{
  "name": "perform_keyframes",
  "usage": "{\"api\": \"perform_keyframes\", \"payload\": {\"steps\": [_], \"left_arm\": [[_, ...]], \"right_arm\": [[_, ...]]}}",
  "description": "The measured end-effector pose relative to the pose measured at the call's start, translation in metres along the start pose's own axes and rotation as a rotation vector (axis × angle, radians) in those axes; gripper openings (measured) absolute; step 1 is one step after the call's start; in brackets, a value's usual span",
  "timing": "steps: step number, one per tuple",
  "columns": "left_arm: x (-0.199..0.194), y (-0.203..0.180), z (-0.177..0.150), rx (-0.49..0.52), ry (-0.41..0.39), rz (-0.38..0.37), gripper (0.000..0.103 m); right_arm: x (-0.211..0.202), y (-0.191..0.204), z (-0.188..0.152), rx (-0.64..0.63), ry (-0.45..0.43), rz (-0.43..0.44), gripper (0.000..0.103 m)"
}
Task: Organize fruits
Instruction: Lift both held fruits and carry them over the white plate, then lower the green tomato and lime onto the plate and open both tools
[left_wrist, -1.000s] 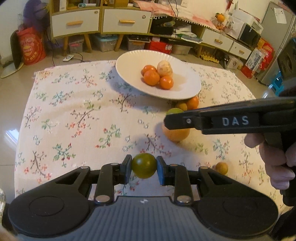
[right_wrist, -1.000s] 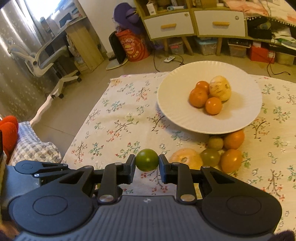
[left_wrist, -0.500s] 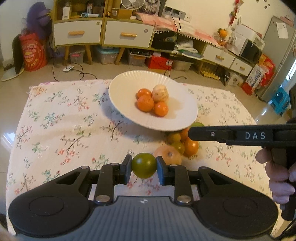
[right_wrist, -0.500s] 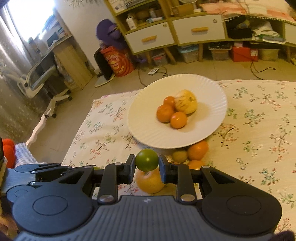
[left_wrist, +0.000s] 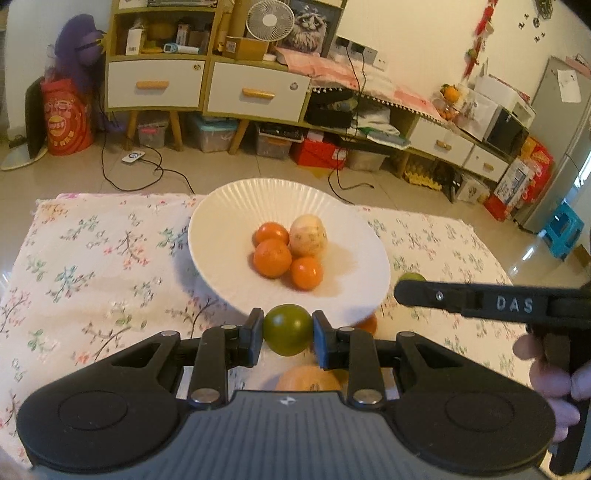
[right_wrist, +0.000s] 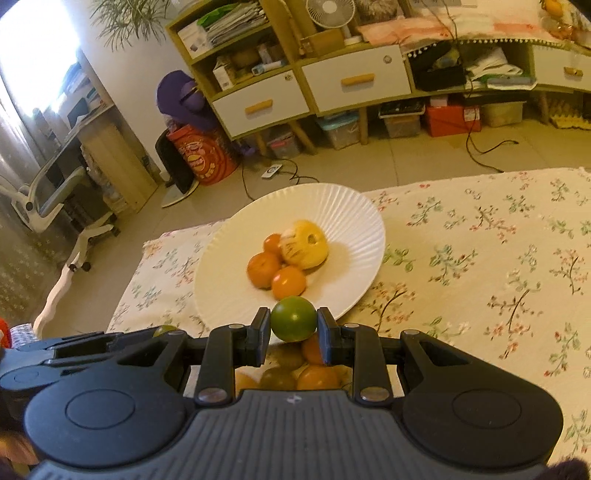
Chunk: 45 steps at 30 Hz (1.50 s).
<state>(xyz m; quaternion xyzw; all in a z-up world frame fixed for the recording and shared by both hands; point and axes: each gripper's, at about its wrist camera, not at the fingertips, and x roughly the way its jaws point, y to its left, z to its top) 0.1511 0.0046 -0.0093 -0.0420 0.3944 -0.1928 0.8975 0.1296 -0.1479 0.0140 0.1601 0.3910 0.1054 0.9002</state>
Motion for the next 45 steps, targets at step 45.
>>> {"api": "perform_keyframes", "payload": {"steps": [45], "left_arm": [[0.052, -0.011, 0.008, 0.065, -0.017, 0.086, 0.017]], "right_arm": [[0.042, -0.002, 0.01, -0.243, 0.003, -0.063, 0.025]]}}
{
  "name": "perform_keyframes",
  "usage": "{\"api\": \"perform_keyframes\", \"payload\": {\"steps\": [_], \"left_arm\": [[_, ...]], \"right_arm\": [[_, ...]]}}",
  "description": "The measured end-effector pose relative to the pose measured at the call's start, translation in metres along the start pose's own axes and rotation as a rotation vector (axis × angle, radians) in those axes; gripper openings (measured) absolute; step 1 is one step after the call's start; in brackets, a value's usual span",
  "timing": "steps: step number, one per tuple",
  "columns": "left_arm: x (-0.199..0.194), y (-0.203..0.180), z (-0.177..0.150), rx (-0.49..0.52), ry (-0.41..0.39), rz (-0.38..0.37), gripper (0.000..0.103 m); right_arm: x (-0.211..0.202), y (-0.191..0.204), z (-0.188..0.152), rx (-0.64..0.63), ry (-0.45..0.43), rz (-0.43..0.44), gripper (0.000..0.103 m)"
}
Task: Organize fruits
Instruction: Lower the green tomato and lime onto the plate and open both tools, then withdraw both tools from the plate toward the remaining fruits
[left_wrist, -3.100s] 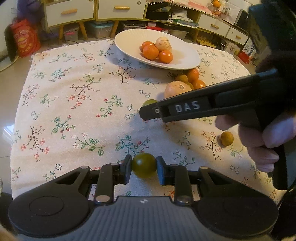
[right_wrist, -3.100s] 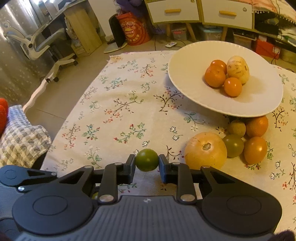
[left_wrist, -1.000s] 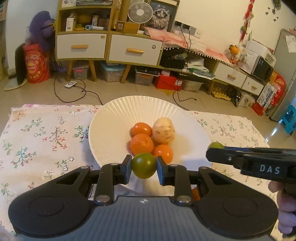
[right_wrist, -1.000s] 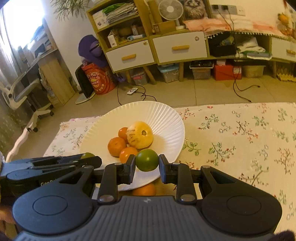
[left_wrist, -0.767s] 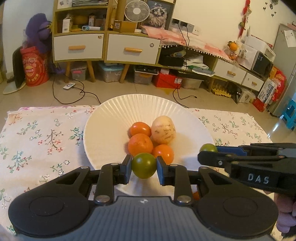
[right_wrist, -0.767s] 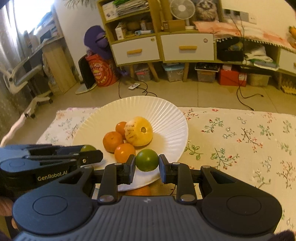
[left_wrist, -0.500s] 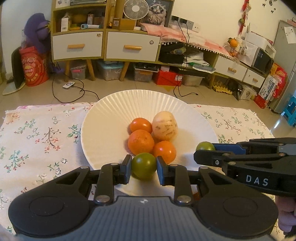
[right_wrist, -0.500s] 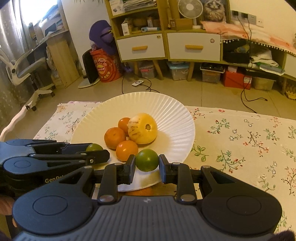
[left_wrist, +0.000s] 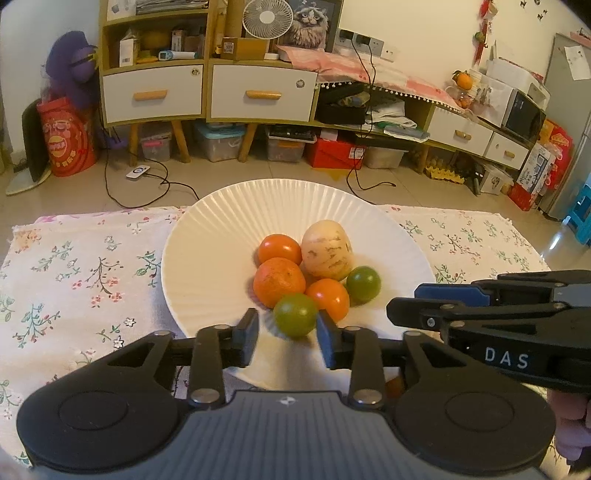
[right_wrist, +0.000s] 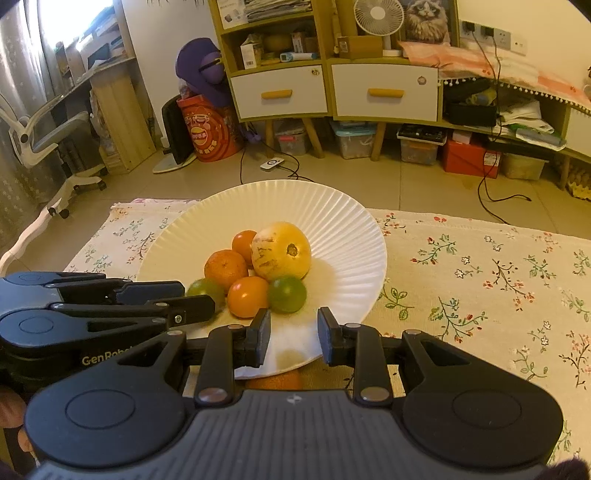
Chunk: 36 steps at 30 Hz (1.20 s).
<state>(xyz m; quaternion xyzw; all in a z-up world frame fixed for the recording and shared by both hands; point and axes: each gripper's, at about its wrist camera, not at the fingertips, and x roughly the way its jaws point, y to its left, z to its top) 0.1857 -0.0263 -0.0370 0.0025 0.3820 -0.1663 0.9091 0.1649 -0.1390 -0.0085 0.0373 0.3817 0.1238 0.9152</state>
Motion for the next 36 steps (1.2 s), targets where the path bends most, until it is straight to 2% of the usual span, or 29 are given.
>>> {"api": "perform_keyframes", "payload": {"steps": [4, 7, 11, 16, 28, 36], "left_arm": [[-0.005, 0.0, -0.001, 0.005, -0.011, 0.008, 0.032], [-0.01, -0.001, -0.001, 0.008, -0.015, 0.012, 0.039], [-0.017, 0.0, -0.001, 0.002, -0.018, 0.011, 0.047], [-0.03, 0.002, -0.002, 0.008, -0.031, 0.02, 0.064], [-0.06, 0.006, -0.018, 0.048, -0.016, 0.051, 0.082], [-0.073, 0.009, -0.032, 0.043, 0.017, 0.054, 0.086]], "right_arm": [[-0.003, -0.001, 0.0, 0.005, -0.006, 0.0, 0.033], [-0.007, -0.001, -0.001, 0.006, -0.012, -0.002, 0.042], [-0.014, 0.0, 0.0, 0.014, -0.015, -0.004, 0.048], [-0.026, 0.001, -0.001, 0.021, -0.022, -0.003, 0.06], [-0.052, 0.001, -0.012, 0.047, 0.007, -0.021, 0.08], [-0.065, 0.004, -0.025, 0.02, 0.019, -0.042, 0.088]]}}
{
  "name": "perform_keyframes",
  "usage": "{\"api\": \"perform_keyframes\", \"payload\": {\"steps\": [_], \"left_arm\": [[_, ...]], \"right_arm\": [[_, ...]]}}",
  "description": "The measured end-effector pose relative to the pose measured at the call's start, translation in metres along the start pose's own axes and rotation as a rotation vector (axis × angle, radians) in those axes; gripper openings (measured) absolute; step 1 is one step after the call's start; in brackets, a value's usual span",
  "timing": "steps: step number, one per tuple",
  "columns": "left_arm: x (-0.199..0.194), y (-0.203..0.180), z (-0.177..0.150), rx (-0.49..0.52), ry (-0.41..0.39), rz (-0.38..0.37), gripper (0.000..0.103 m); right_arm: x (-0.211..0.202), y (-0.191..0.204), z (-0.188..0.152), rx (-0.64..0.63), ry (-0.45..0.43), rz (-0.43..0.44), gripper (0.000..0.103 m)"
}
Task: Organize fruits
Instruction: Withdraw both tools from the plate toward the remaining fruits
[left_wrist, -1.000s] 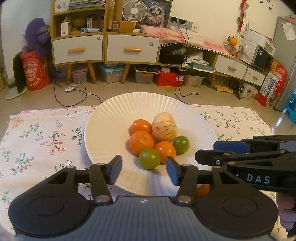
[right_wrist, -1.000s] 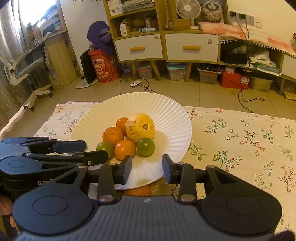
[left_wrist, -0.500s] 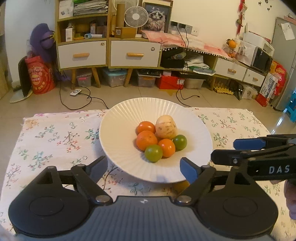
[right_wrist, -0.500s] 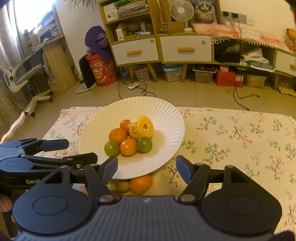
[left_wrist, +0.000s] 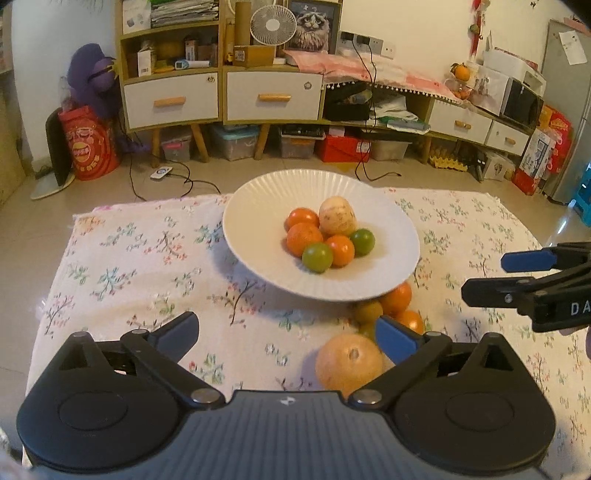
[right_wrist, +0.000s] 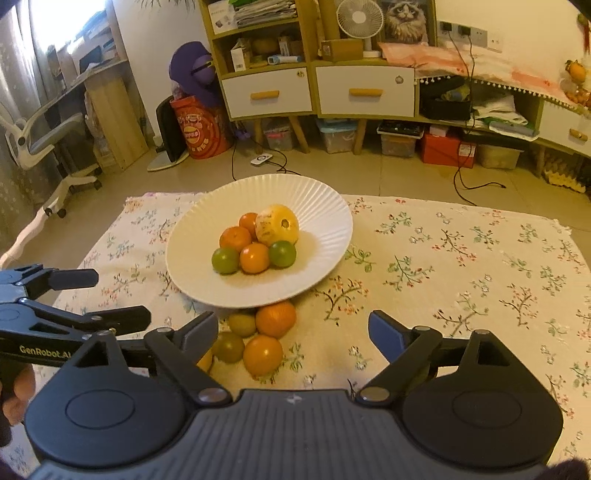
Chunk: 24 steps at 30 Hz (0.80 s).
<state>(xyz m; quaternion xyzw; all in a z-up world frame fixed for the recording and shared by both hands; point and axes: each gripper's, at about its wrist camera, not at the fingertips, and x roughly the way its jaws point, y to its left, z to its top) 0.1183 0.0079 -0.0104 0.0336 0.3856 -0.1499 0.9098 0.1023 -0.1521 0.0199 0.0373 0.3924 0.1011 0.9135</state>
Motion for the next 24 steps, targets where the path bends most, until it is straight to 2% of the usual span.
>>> {"api": "perform_keyframes", "payload": {"steps": [8, 17, 24], "left_arm": [[-0.005, 0.0, -0.015, 0.024, 0.028, 0.009, 0.086], [-0.003, -0.001, -0.032, 0.055, 0.041, 0.013, 0.086], [-0.003, 0.002, -0.047, 0.039, 0.02, -0.029, 0.086]], "right_arm": [[-0.006, 0.005, -0.014, -0.037, 0.013, -0.006, 0.093], [0.0, 0.009, -0.033, -0.095, 0.056, -0.02, 0.093], [-0.002, 0.013, -0.051, -0.146, 0.076, 0.006, 0.093]]}}
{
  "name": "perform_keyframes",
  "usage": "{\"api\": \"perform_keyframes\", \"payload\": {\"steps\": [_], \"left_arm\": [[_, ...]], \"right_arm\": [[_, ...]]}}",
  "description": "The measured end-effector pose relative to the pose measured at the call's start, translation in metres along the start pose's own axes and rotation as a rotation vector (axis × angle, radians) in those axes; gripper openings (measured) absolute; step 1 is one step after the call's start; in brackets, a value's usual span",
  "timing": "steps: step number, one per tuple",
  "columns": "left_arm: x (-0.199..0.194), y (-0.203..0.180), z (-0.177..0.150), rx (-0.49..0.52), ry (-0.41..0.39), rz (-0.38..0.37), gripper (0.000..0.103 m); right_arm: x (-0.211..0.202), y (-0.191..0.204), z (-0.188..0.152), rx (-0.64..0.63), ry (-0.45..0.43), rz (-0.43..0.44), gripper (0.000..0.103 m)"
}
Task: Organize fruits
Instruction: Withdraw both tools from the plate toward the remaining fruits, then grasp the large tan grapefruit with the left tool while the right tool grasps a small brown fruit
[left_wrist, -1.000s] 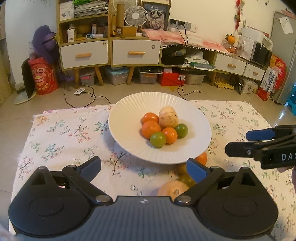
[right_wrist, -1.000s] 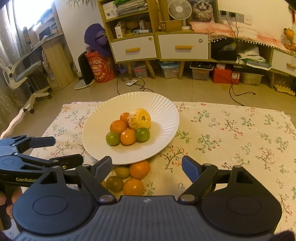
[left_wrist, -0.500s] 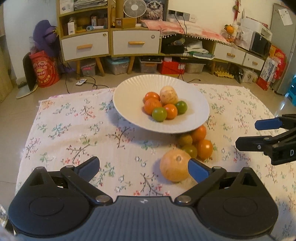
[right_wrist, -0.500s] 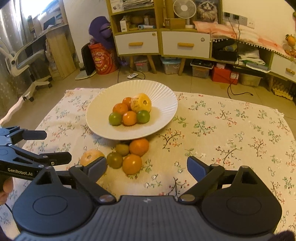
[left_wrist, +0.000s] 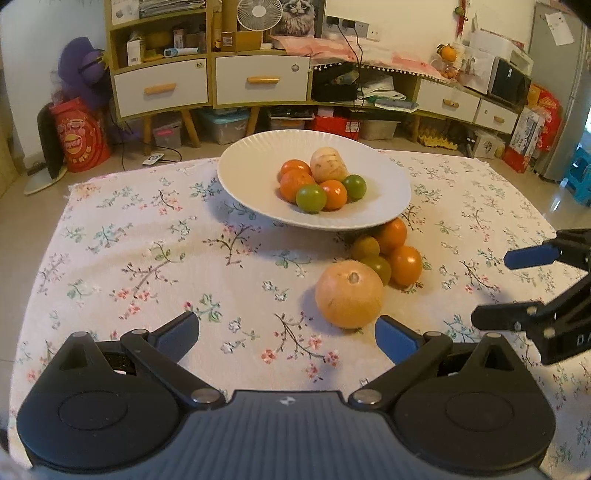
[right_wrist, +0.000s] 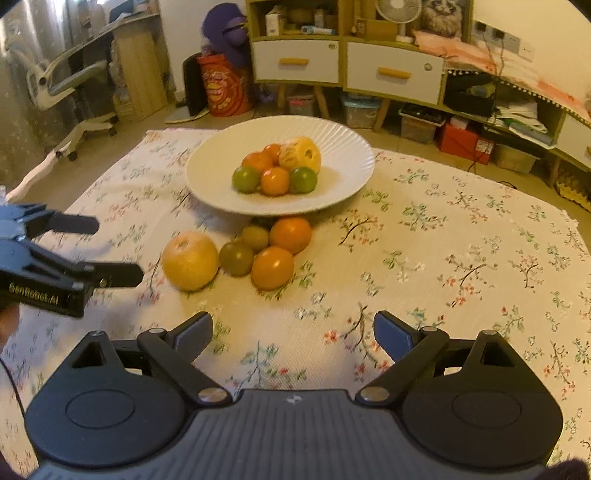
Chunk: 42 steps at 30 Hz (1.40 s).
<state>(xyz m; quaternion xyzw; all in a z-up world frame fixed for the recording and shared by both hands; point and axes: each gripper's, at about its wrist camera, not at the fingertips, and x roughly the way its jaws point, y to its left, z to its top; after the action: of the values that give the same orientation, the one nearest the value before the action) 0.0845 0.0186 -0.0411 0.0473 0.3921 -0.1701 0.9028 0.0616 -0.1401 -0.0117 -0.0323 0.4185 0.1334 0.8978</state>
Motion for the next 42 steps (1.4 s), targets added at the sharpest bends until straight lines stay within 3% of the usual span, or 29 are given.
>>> {"api": "perform_keyframes", "payload": {"steps": [11, 19, 31, 42], "left_arm": [[-0.001, -0.004, -0.03, 0.052, -0.001, -0.03, 0.086], [0.003, -0.008, -0.04, 0.08, 0.004, -0.034, 0.086], [0.012, -0.017, -0.045, 0.132, -0.019, -0.036, 0.086], [0.019, -0.026, -0.039, 0.136, -0.036, -0.04, 0.086]], "right_arm": [[-0.012, 0.018, -0.039, -0.13, 0.009, 0.112, 0.088], [-0.012, 0.033, -0.055, -0.219, 0.022, 0.151, 0.068], [-0.011, 0.044, -0.058, -0.301, -0.012, 0.134, 0.05], [-0.012, 0.048, -0.054, -0.297, -0.007, 0.19, 0.03]]}}
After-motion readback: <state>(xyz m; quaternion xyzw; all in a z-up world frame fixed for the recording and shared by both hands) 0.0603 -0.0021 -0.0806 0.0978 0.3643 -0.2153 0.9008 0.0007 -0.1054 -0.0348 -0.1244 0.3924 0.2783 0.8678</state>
